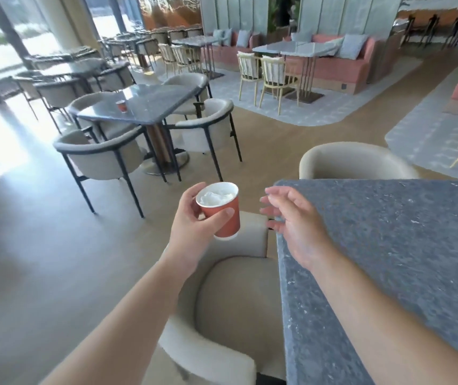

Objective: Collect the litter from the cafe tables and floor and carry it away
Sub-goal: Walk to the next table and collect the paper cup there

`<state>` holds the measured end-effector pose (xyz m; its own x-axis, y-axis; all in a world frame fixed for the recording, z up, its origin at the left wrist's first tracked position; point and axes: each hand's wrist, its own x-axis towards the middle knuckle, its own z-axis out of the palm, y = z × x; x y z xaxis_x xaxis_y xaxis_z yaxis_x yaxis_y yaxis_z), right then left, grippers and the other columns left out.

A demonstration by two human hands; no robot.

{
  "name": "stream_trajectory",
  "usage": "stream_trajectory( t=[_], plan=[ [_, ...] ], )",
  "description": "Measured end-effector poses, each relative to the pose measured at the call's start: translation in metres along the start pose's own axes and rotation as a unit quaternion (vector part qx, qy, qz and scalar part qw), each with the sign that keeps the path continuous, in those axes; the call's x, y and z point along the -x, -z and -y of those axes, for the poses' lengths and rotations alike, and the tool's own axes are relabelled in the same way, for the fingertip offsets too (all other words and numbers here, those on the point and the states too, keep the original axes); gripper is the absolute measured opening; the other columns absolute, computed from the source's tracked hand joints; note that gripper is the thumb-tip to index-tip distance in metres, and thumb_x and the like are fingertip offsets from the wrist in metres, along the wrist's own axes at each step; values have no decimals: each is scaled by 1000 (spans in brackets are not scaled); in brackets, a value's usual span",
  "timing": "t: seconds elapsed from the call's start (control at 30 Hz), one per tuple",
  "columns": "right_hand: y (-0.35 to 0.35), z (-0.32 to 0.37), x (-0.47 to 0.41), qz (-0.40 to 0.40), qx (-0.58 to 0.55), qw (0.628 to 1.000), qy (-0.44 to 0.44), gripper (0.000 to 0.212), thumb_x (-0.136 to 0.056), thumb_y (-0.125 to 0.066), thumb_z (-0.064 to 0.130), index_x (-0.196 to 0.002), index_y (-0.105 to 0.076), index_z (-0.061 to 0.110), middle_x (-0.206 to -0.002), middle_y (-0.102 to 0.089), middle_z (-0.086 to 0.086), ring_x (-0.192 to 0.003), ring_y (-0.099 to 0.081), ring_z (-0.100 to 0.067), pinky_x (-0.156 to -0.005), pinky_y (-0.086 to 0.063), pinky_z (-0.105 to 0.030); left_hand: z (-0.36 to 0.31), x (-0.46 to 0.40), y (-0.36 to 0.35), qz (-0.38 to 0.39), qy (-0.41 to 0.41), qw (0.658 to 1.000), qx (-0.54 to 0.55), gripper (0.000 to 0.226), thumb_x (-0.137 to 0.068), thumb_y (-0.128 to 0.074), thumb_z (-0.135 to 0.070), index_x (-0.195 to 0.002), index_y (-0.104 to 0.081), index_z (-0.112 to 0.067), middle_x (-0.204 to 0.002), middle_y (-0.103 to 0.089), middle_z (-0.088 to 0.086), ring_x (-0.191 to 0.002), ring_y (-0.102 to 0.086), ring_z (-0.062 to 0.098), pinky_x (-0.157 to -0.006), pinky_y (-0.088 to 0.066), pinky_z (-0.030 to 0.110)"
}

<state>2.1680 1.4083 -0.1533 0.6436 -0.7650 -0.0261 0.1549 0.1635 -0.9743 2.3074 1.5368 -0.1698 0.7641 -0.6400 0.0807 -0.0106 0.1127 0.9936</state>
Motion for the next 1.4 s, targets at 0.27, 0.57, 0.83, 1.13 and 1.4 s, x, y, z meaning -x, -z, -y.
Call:
stream_trajectory(
  t=[0.27, 0.57, 0.83, 1.13, 1.4],
  plan=[
    [-87, -25, 27, 148, -26, 987, -51, 13, -95, -56, 13, -94, -67, 21, -99, -66, -5, -87, -61, -18, -72, -49, -30, -13, 63, 92, -141, -1, 990, -8, 78, -50, -88, -34, -122, -58, -30, -102, -76, -14, -96, -70, 2, -72, -53, 16],
    [-219, -44, 75, 296, -12, 952, -78, 12, -96, -55, 12, -98, -65, 18, -96, -68, -4, -82, -62, -16, -67, -48, -27, -36, 143, 211, -281, -11, 959, -19, 73, -48, -85, -39, -116, -59, -41, -107, -74, -13, -102, -68, 6, -75, -51, 15],
    [-359, -77, 160, 402, 2, 909, -105, 9, -93, -59, 18, -98, -66, 19, -91, -71, 2, -82, -65, -14, -66, -51, -27, -55, 235, 345, -385, -26, 922, -35, 71, -52, -88, -40, -118, -61, -44, -107, -75, -16, -101, -70, 5, -80, -53, 21],
    [-504, -104, 291, 503, 23, 856, -116, 11, -94, -57, 14, -97, -67, 18, -91, -69, 0, -86, -64, -17, -72, -51, -32, -75, 370, 483, -453, -45, 890, -6, 77, -50, -89, -35, -121, -61, -40, -107, -76, -14, -101, -71, 5, -80, -54, 22],
    [-592, -135, 419, 599, 30, 788, -139, 12, -93, -57, 12, -96, -68, 17, -88, -71, 0, -79, -64, -13, -72, -51, -30, -86, 502, 558, -560, -69, 826, -10, 72, -60, -87, -23, -125, -58, -34, -100, -76, -20, -93, -71, -1, -71, -55, 16]
  ],
)
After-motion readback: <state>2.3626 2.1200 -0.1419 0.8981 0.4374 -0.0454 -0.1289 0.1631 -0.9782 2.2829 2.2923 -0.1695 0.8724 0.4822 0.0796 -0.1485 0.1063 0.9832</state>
